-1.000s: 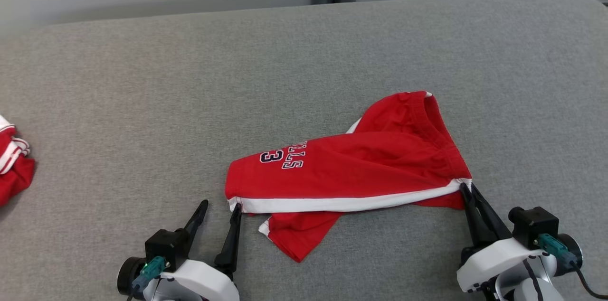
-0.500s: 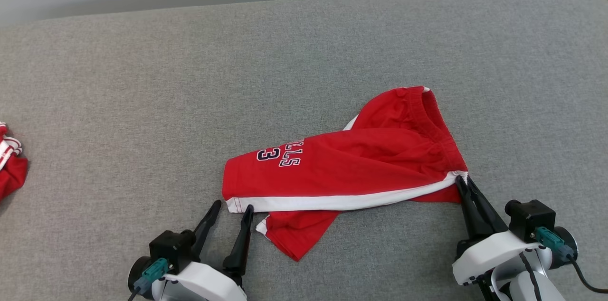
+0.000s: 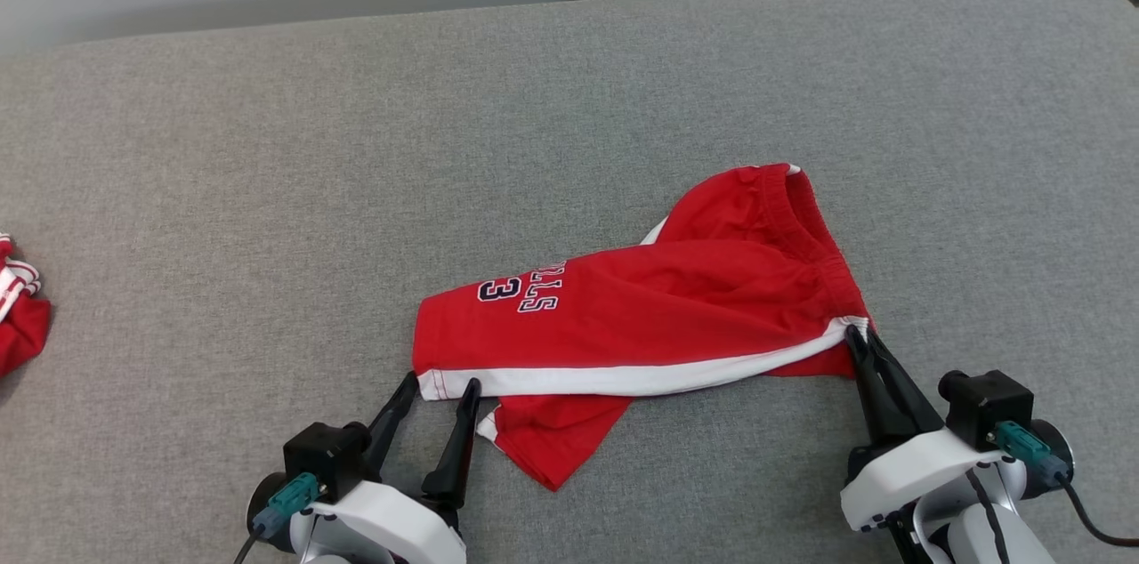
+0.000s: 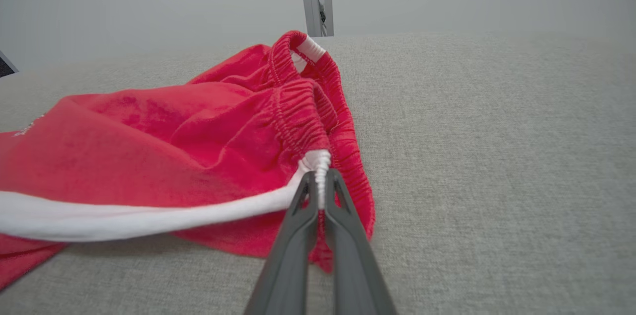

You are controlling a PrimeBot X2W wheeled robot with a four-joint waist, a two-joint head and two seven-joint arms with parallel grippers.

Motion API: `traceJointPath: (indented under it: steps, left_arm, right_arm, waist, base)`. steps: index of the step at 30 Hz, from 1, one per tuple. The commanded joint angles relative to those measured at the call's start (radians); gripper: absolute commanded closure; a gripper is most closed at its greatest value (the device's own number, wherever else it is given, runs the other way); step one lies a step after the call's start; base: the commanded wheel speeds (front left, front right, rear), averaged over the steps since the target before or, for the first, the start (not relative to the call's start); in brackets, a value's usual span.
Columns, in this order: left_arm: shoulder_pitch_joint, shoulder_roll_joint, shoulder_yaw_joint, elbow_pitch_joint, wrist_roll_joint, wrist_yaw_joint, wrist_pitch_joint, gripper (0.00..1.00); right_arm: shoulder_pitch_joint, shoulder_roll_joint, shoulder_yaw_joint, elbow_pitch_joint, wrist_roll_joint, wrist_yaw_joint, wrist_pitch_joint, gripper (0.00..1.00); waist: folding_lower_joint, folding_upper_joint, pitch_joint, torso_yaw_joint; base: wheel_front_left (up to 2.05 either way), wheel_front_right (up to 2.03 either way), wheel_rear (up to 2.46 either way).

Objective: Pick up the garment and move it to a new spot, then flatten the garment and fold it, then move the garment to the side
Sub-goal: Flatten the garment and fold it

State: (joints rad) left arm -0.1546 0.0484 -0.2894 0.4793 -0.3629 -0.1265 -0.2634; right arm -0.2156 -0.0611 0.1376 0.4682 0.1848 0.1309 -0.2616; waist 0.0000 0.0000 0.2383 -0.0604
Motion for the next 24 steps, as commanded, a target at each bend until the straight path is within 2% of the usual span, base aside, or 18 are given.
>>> traceJointPath:
  steps: [1, 2, 3, 4, 5, 8, 14, 20, 24]
  left_arm:
    - [-0.019, 0.004, -0.001, 0.003, -0.006, -0.003, -0.002, 0.0]
    - [-0.022, 0.004, -0.001, 0.003, -0.006, -0.004, -0.002, 0.08]
    - [-0.024, 0.004, -0.001, 0.005, -0.004, -0.004, -0.002, 0.55]
    - [-0.024, 0.004, -0.002, 0.008, -0.005, -0.004, -0.002, 0.8]
    - [-0.024, 0.004, -0.004, 0.012, -0.005, -0.005, -0.002, 1.0]
    - [-0.024, 0.004, -0.008, 0.005, -0.003, -0.006, -0.002, 1.0]
    - [-0.051, 0.009, 0.045, -0.084, 0.036, -0.004, -0.002, 1.0]
    - [-0.182, 0.096, 0.096, -0.155, 0.093, -0.004, -0.002, 1.0]
    - [-0.313, 0.181, 0.071, -0.146, 0.108, -0.004, -0.002, 1.0]
  right_arm:
    - [-0.008, -0.005, -0.001, -0.002, 0.003, 0.0, -0.005, 1.0]
    - [-0.008, -0.005, -0.002, -0.004, 0.003, 0.0, -0.005, 1.0]
    - [-0.009, -0.005, -0.002, -0.005, 0.003, 0.0, -0.005, 1.0]
    - [-0.009, -0.004, -0.003, -0.006, 0.003, 0.0, -0.005, 1.0]
    - [-0.012, -0.004, -0.005, -0.011, 0.005, 0.0, -0.005, 1.0]
    - [-0.015, -0.001, -0.008, -0.03, 0.013, 0.0, -0.005, 1.0]
    - [-0.045, 0.002, 0.01, -0.098, 0.05, 0.0, -0.005, 1.0]
    - [-0.152, -0.025, 0.047, -0.154, 0.089, 0.0, -0.005, 1.0]
    - [-0.26, -0.05, 0.067, -0.157, 0.113, 0.0, -0.005, 1.0]
  waist:
    - [0.0, 0.0, 0.0, -0.003]
    - [0.0, 0.0, 0.0, -0.005]
    - [0.0, 0.0, 0.001, -0.006]
    - [0.0, 0.0, 0.0, -0.007]
    - [0.0, 0.0, -0.001, -0.007]
    - [0.0, 0.0, -0.009, -0.003]
    - [0.0, 0.0, -0.078, 0.009]
    - [0.0, 0.0, -0.184, 0.022]
    - [0.0, 0.0, -0.229, 0.032]
  base:
    - [0.0, 0.0, 0.0]
    - [0.0, 0.0, 0.0]
    - [0.0, 0.0, 0.0]
    - [0.0, 0.0, 0.0]
    - [0.0, 0.0, 0.0]
    - [0.0, 0.0, 0.0]
    - [0.0, 0.0, 0.0]
    - [0.0, 0.0, 0.0]
    - [0.0, 0.0, 0.0]
